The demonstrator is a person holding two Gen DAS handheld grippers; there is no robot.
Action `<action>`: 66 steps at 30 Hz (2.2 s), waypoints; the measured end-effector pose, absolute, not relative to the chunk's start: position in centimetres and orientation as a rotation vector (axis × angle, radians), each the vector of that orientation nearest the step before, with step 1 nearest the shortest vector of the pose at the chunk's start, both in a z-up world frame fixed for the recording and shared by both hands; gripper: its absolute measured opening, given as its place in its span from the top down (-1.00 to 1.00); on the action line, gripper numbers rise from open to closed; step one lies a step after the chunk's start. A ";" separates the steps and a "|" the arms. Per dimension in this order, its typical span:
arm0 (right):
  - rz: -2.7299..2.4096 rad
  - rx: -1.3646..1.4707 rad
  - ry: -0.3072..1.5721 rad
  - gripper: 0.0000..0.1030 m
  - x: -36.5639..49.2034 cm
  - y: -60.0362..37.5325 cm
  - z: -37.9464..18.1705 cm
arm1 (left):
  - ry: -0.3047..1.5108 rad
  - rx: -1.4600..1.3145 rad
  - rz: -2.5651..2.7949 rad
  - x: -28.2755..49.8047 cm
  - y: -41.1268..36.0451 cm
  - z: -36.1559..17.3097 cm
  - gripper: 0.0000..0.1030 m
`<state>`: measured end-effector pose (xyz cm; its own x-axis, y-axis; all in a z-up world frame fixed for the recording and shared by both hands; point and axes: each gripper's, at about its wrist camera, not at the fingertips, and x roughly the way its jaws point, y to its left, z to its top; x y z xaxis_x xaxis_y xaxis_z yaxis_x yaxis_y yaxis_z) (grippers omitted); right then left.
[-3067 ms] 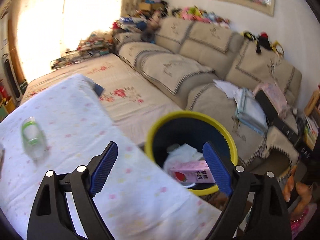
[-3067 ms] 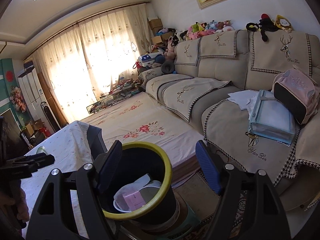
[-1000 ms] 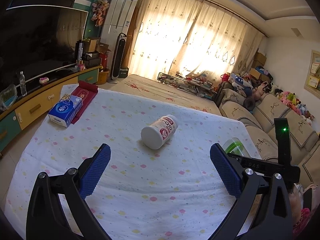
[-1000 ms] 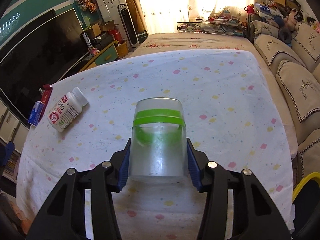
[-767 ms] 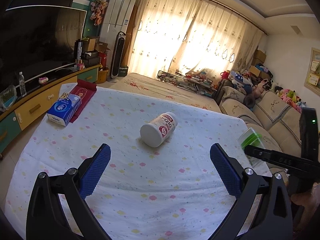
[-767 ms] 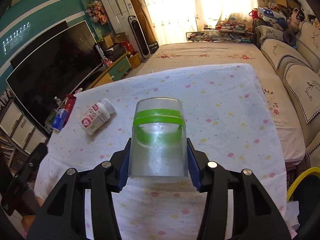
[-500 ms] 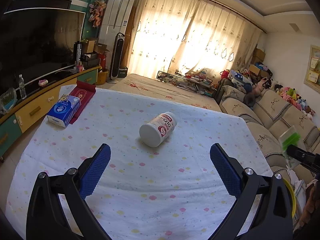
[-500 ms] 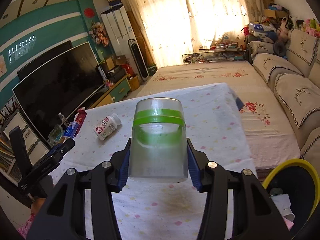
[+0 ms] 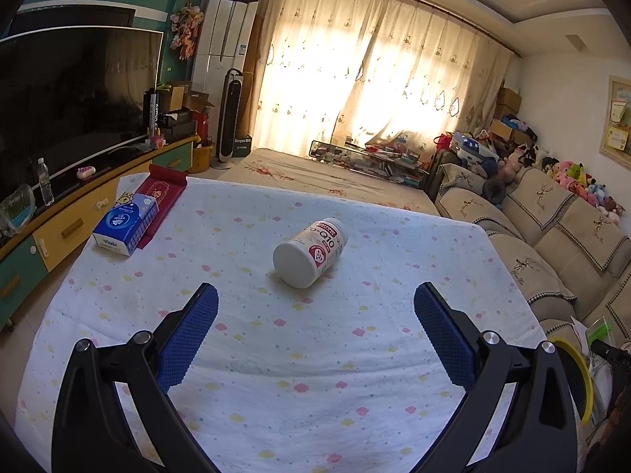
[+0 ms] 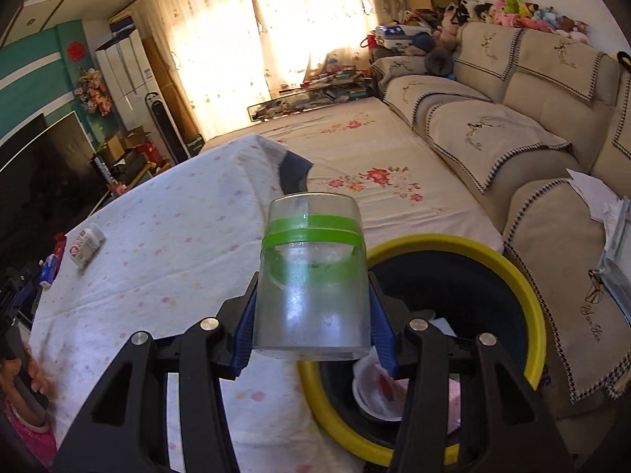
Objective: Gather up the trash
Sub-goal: 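Carry the green-banded cup over the bin and open the right tool, then reach the left tool to the white vitamin bottle and grasp it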
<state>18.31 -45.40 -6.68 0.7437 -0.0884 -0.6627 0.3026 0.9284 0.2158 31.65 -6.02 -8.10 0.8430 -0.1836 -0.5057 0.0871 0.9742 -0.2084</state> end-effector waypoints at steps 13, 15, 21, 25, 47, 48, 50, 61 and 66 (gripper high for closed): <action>-0.386 0.290 0.685 -0.06 17.4 -48.1 -8.3 | 0.570 -0.187 -0.146 31.8 -6.0 -8.4 -0.90; -0.368 0.305 0.652 -0.06 17.0 -47.7 -7.0 | 0.572 -0.187 -0.149 31.8 -6.1 -8.4 -0.90; -0.137 0.226 0.455 -0.13 19.3 -40.1 0.3 | 0.575 -0.171 -0.154 31.7 -6.5 -8.4 -0.90; 0.042 0.156 0.398 -0.15 23.8 -33.4 3.3 | 0.582 -0.167 -0.160 31.7 -6.6 -8.4 -0.90; 0.094 0.151 0.499 -0.22 30.7 -28.1 -0.8 | 0.768 0.065 -0.225 42.1 -9.0 -9.0 -0.90; 0.096 0.151 0.503 -0.22 30.7 -28.1 -0.9 | 0.778 0.075 -0.230 42.8 -9.3 -9.2 -0.90; 0.105 0.154 0.517 -0.22 31.0 -27.9 -1.1 | 0.791 0.089 -0.242 44.1 -9.7 -9.6 -0.90; 0.129 0.170 0.555 -0.22 31.5 -27.4 -1.8 | 0.884 0.218 -0.237 49.2 -12.1 -11.7 -0.22; 0.129 0.192 0.545 -0.22 31.1 -27.9 -1.5 | 0.914 0.211 -0.256 49.3 -11.9 -12.1 0.07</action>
<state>31.08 -27.93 -1.47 0.8478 0.1726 -0.5014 -0.0713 0.9741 0.2148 49.32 -11.88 -12.12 0.5839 -0.1282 -0.8017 0.3061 0.9493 0.0712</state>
